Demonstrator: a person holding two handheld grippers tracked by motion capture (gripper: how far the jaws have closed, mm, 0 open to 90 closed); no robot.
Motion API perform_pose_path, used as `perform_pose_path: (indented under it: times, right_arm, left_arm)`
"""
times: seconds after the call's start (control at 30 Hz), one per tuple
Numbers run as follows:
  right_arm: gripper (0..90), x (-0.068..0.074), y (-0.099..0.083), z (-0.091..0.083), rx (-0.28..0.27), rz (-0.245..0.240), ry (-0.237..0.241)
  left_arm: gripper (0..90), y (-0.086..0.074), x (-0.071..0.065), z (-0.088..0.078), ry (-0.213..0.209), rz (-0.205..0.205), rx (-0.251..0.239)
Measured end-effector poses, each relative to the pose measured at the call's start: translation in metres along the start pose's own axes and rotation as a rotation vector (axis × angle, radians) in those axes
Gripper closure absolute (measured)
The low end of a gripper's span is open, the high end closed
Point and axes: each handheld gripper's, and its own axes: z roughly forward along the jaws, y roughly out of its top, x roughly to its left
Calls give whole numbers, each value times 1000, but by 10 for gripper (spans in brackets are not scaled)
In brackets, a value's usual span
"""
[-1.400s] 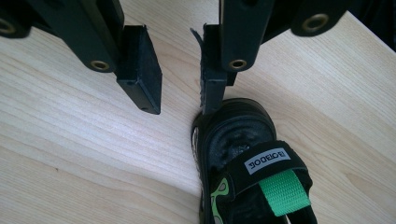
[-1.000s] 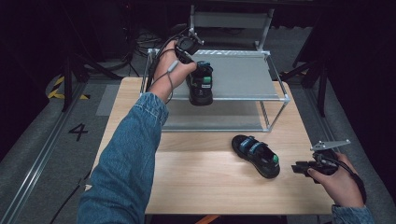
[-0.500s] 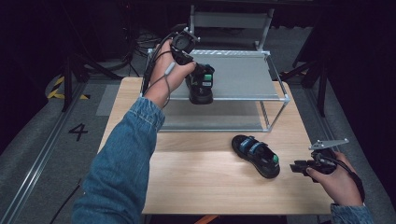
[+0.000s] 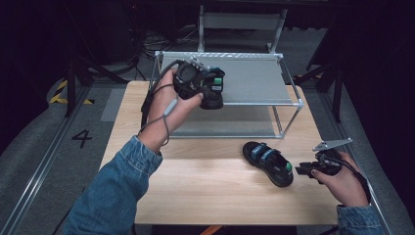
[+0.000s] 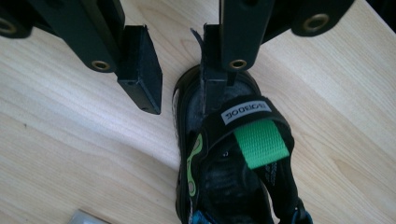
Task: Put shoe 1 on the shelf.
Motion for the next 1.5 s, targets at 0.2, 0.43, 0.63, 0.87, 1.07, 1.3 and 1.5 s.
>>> perform_pose_path:
  times: [0.2,0.43,0.63,0.87,1.07,1.3,1.5]
  right_arm:
    - [699,0,4,4,5,-14,8]
    - [700,-2,2,3,1,-11,5]
    - [700,0,1,4,8,-11,7]
    - [699,2,2,5,15,-10,11]
    - [698,2,2,7,20,-11,12]
    - [697,0,1,7,18,-12,12]
    - [694,0,1,6,12,-11,14]
  left_arm:
    - [900,-11,-6,23,-67,-14,37]
    - [900,-18,-3,39,-8,-23,63]
    - [900,-21,6,42,22,-52,45]
    - [900,-18,19,51,71,-64,42]
    - [900,-13,30,66,69,-83,32]
    - [900,-7,38,77,64,-105,25]
    - [879,-6,41,79,37,-121,17]
